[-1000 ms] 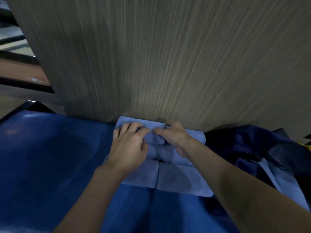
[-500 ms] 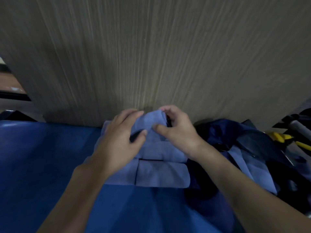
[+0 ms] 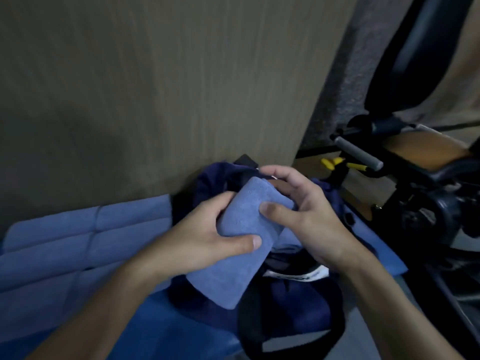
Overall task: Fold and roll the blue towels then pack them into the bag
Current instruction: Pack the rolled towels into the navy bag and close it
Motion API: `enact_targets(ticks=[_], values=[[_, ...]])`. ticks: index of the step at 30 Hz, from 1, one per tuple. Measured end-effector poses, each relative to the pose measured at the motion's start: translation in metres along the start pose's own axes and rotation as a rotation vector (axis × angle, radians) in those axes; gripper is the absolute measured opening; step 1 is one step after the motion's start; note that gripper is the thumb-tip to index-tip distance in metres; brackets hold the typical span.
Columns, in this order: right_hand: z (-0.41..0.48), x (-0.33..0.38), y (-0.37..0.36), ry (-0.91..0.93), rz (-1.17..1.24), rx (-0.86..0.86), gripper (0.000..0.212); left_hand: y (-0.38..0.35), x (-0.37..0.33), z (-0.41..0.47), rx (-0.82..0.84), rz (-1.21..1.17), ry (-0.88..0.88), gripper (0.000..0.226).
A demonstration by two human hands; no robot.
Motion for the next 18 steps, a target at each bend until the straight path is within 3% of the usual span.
enact_targets(ticks=[4, 7, 12, 15, 18], values=[[-0.021, -0.04, 0.067, -0.073, -0.016, -0.218, 0.036, -0.045, 0.004, 0.035, 0.033, -0.094, 0.139, 0.042], [-0.029, -0.068, 0.111, -0.057, -0.131, -0.331, 0.018, -0.064, 0.009, 0.055, -0.027, -0.143, 0.244, 0.037], [-0.031, -0.107, 0.131, -0.16, -0.657, -0.099, 0.03, -0.082, 0.019, 0.072, -0.066, -0.053, 0.386, 0.035], [-0.033, -0.116, 0.131, -0.208, -0.773, -0.015, 0.029, -0.082, 0.022, 0.076, -0.031, 0.037, 0.456, 0.036], [-0.036, -0.113, 0.136, -0.196, -0.927, -0.014, 0.05, -0.082, 0.024, 0.078, 0.008, 0.059, 0.51, 0.036]])
Point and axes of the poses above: each hand's wrist, its own z-axis towards the middle knuckle, its own y-axis out of the back of the hand, x = y × z, the point moved 6 cm from there along z, towards the middle knuckle, and after that the axes turned 3 degrees about x, right-handed, at the moved point
